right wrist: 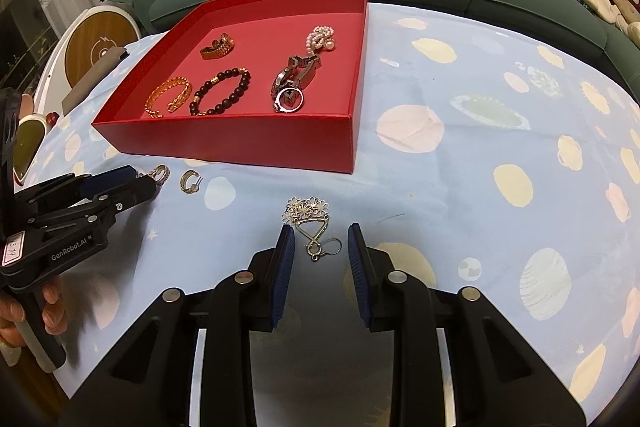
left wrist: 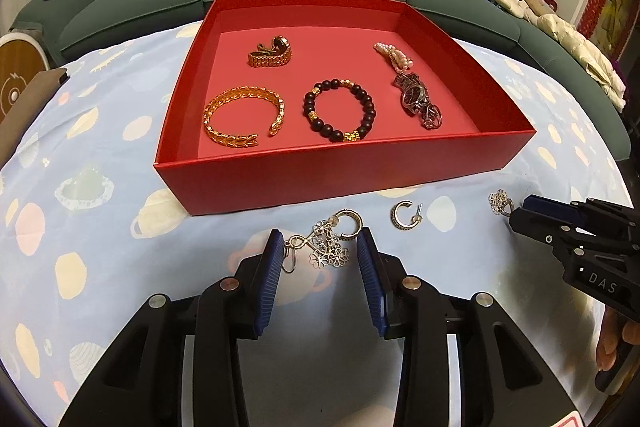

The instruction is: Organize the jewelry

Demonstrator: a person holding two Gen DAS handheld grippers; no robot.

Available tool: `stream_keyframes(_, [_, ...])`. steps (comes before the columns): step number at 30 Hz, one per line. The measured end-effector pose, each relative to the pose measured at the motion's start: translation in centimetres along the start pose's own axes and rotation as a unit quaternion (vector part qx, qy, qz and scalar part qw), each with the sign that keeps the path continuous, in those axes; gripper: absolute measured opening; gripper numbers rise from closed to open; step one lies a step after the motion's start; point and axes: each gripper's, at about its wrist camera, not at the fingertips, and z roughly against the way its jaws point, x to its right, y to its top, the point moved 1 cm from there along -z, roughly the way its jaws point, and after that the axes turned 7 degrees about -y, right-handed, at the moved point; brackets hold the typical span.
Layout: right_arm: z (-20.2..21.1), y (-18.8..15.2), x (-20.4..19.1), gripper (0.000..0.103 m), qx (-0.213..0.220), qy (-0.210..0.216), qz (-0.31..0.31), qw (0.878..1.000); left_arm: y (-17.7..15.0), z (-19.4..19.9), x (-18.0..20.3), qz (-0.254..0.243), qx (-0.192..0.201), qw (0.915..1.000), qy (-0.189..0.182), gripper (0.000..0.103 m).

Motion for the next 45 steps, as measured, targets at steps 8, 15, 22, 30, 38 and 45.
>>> stream_keyframes(8, [-0.3,0.1,-0.5,0.028,0.006,0.002,0.013,1.000,0.1,-0.2,0.5,-0.018,-0.002,0.9998,-0.004,0.018])
stream_keyframes(15, [-0.2,0.0,-0.9,0.018,0.004,-0.005,0.025,1.000,0.3,0.7,0.4,-0.013,-0.003,0.9995,-0.028,0.000])
stream_keyframes(22, [0.7,-0.1,-1.8,0.017,0.013,-0.001,0.031,0.999,0.0,1.7,0.9,-0.024,0.004,0.9991,-0.035,0.000])
stream_keyframes(30, [2.4,0.5,-2.1,0.017,0.033,0.008,0.026,0.999,0.2,3.7,0.5,-0.014,0.022,0.9988,-0.043,0.000])
stream_keyframes(38, [2.4,0.6,-2.2,0.017,0.031,0.009,0.024,0.999,-0.1,2.0,0.5,-0.017,0.005,0.9995,-0.027,0.004])
stream_keyframes(45, [2.3,0.5,-2.0,0.017,0.029,0.009,0.024,0.999,0.0,1.1,0.4,-0.013,-0.002,0.9997,-0.018,0.011])
